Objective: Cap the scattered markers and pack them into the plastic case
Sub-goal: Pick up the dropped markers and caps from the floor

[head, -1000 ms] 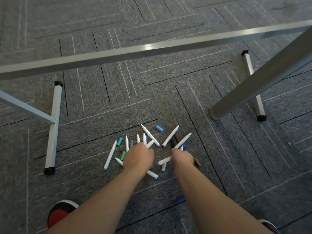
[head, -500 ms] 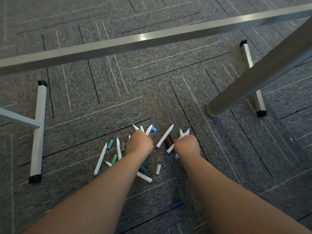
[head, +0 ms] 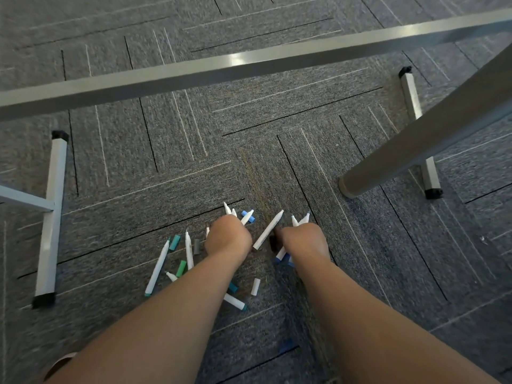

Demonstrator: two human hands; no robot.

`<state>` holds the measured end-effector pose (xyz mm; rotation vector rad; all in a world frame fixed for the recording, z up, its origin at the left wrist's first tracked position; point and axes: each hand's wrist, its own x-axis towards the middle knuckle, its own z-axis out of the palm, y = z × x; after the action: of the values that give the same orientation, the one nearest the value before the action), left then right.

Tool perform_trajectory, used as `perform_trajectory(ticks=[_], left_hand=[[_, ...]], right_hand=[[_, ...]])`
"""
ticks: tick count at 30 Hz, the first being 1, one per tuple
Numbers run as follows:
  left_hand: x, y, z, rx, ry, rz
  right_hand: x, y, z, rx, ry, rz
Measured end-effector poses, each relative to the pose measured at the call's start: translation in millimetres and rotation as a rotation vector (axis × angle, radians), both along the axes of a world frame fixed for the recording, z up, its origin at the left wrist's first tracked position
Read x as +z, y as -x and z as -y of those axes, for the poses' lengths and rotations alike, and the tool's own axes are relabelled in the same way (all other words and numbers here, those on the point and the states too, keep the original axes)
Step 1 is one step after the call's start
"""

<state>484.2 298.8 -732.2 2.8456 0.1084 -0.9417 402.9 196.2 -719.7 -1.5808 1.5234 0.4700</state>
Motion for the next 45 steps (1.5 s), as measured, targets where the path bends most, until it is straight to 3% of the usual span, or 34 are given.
perform_trajectory(ticks=[8, 17, 31, 37, 45], left_hand=[[6, 6, -6, 0.060, 0.076, -0.009], [23, -12, -25, 0.049, 0.231, -0.035], [27, -11, -45, 0.077, 0.293, -0.027], [37, -6, -55, 0.096, 0.330, -0.038], [62, 12, -76, 0.165, 0.351, -0.051]], right_hand=[[10, -9, -11, 0.084, 0.070, 0.074], [1, -35, -28, 0.265, 0.189, -0.039], [1, -45, -52, 0.513, 0.428, -0.175], [5, -37, -59, 0.500, 0.414, -0.114], [31, -15, -73, 0.421, 0.231, 0.064]])
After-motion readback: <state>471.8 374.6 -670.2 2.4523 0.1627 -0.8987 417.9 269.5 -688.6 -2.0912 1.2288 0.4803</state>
